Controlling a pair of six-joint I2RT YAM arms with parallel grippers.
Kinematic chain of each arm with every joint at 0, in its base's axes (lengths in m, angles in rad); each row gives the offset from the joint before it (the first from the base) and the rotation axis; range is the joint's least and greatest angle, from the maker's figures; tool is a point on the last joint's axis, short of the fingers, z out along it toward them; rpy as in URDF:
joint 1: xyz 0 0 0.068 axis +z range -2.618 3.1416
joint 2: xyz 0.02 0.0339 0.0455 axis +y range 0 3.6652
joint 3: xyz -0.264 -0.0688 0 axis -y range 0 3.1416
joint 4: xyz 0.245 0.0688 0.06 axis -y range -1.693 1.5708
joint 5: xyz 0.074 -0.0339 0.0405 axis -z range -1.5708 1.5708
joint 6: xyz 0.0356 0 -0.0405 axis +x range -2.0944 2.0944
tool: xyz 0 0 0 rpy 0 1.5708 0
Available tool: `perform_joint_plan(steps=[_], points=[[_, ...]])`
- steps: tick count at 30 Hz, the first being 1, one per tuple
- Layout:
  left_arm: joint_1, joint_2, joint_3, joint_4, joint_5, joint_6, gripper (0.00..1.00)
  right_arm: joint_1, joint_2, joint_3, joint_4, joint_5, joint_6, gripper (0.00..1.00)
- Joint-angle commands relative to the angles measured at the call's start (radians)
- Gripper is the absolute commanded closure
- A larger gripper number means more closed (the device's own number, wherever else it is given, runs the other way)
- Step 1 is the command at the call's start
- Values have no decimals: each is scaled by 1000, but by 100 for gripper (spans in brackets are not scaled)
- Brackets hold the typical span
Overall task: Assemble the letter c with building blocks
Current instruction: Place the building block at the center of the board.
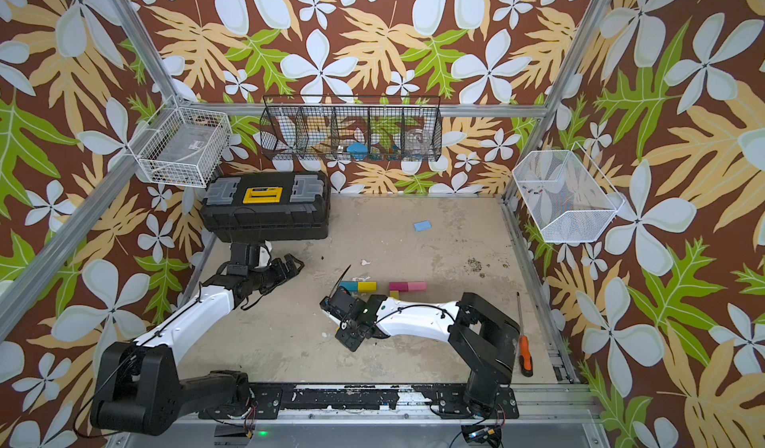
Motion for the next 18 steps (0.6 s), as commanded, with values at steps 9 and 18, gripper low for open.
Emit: perform_joint_plan(steps=[9,18], points=[[2,2,-12,15,16,6,0,2,71,16,20,55,-45,79],[2,9,-19,27,29,-1,0,2,51,0,17,69,-37,50]])
